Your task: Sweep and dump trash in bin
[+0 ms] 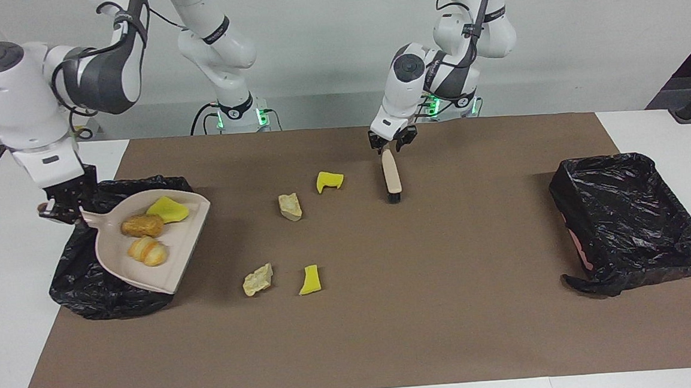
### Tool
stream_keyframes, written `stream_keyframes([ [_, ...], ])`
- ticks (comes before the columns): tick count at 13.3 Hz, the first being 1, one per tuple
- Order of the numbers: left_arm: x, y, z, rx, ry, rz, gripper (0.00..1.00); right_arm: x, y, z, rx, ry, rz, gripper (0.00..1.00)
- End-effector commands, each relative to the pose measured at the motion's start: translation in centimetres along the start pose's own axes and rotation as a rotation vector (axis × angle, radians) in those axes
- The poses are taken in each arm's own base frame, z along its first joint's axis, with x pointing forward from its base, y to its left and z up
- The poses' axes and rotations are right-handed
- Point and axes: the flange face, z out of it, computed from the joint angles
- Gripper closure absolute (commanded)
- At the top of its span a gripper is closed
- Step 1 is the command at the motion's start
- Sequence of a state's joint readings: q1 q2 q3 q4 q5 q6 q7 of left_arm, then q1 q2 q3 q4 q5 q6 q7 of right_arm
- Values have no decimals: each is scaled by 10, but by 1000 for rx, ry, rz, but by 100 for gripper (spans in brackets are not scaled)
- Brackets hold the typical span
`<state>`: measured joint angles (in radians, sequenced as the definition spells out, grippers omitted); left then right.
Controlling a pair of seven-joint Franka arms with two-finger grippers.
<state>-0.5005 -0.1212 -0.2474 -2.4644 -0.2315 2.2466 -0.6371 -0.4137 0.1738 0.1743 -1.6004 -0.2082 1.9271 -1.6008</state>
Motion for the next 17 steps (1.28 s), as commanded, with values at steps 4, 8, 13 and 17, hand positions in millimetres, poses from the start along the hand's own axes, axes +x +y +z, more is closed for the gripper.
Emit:
stream_keyframes([
  [4,99,-42,-78,-112,97,8,0,-68,-33,36,65,-196,-30,100],
  [8,137,-101,-131,-87,97,76,0,-56,-49,43,51,-372,-112,100],
  [13,169,-170,-180,14,123,135,0,-1,-65,32,-14,-605,-169,100],
  [17,181,-221,-217,9,112,153,0,24,-67,21,-33,-766,-241,100],
])
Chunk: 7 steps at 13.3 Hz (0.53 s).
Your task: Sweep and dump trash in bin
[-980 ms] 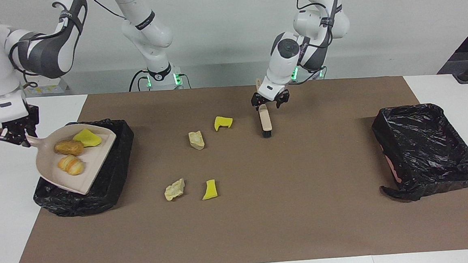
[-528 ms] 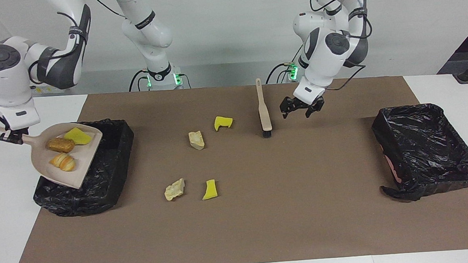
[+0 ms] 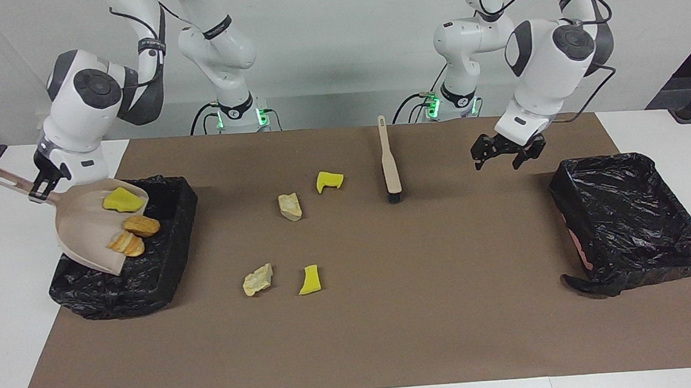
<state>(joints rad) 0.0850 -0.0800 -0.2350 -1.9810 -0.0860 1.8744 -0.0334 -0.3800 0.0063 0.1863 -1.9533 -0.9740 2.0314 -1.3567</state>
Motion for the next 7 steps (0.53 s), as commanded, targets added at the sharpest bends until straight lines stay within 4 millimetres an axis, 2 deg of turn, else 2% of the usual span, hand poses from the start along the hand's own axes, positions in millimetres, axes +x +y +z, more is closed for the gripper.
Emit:
stream_keyframes([
  [1,6,-29,-10,11,-15,7,0,8,-4,-28,-11,-128,-48,100],
  [3,7,-60,-20,12,5,9,0,9,1,-42,-32,-219,-92,100],
  [5,11,-61,-43,12,25,-1,0,-1,3,-46,-30,-286,-102,100],
  [6,11,-61,-63,10,21,-3,0,-4,4,-50,-27,-325,-108,100],
  [7,9,-59,-87,7,6,-1,0,-3,10,-62,-43,-358,-118,100],
])
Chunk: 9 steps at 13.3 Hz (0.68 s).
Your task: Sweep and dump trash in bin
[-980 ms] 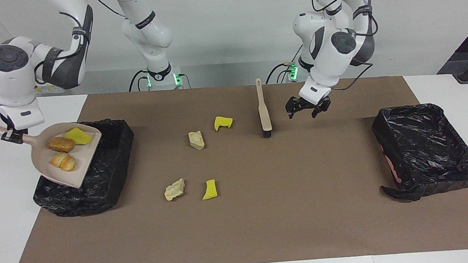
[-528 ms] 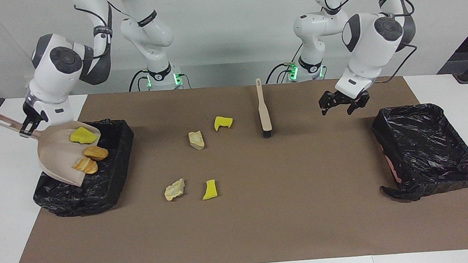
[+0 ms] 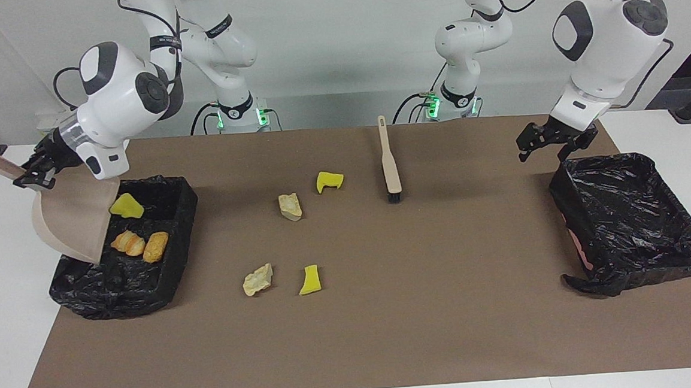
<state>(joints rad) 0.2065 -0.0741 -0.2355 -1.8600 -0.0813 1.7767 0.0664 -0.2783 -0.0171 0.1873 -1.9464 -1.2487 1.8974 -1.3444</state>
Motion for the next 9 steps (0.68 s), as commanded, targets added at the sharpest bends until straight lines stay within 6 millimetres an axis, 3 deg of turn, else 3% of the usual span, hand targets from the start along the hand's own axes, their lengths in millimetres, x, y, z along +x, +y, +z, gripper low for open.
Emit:
stream_keyframes([
  [1,0,4,-62,8,-17,13,0,-12,5,-21,-4,-90,8,100],
  [3,-12,7,-98,9,-38,17,0,-17,19,-49,-21,-109,22,100],
  [4,-17,11,-106,12,-26,21,0,-22,25,-59,-18,-100,60,100],
  [6,-25,18,-114,20,-19,34,0,-21,34,-75,-15,-60,133,100],
  [9,-27,16,-115,22,-10,29,0,-8,60,-118,18,87,297,100],
])
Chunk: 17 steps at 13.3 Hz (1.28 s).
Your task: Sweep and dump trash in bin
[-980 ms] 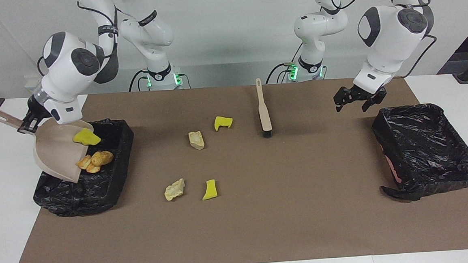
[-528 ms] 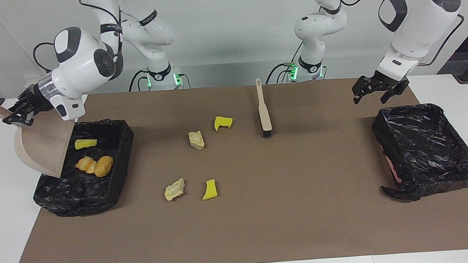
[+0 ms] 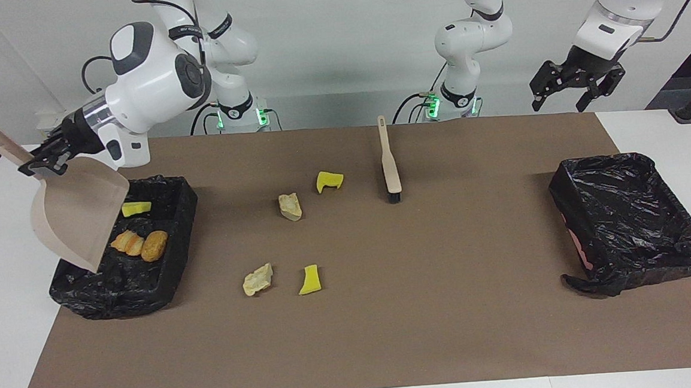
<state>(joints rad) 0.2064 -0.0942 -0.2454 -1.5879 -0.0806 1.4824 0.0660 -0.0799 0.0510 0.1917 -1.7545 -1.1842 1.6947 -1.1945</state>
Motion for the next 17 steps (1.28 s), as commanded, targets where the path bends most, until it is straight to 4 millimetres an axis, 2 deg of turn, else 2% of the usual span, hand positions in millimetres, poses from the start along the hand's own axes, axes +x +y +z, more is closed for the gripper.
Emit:
stream_keyframes([
  [1,-6,0,-2,17,-16,0,0,11,30,-30,61,121,157,100],
  [3,-7,-1,-2,17,-15,-2,0,28,39,-59,97,253,299,100],
  [5,-9,-5,0,15,-39,-10,0,49,37,-77,238,421,509,100],
  [7,-8,-4,-2,16,-27,-7,0,66,35,-97,339,512,684,100],
  [9,-9,-2,-2,16,-33,-4,0,94,47,-134,518,628,927,100],
  [11,-9,-4,-2,16,-33,-7,0,140,63,-190,610,668,1129,100],
  [12,-9,-4,-2,16,-33,-7,0,154,71,-206,670,692,1203,100],
  [13,-9,-4,-2,16,-33,-7,0,182,77,-218,740,703,1248,100],
  [14,-9,-3,-2,16,-33,-5,0,215,76,-242,770,701,1303,100],
  [15,-9,-4,-2,16,-33,-7,0,247,75,-258,797,693,1337,100],
  [16,-9,-4,-2,16,-33,-7,0,265,76,-269,821,696,1372,100],
  [17,-9,-4,-2,16,-33,-7,0,297,70,-293,845,705,1411,100],
])
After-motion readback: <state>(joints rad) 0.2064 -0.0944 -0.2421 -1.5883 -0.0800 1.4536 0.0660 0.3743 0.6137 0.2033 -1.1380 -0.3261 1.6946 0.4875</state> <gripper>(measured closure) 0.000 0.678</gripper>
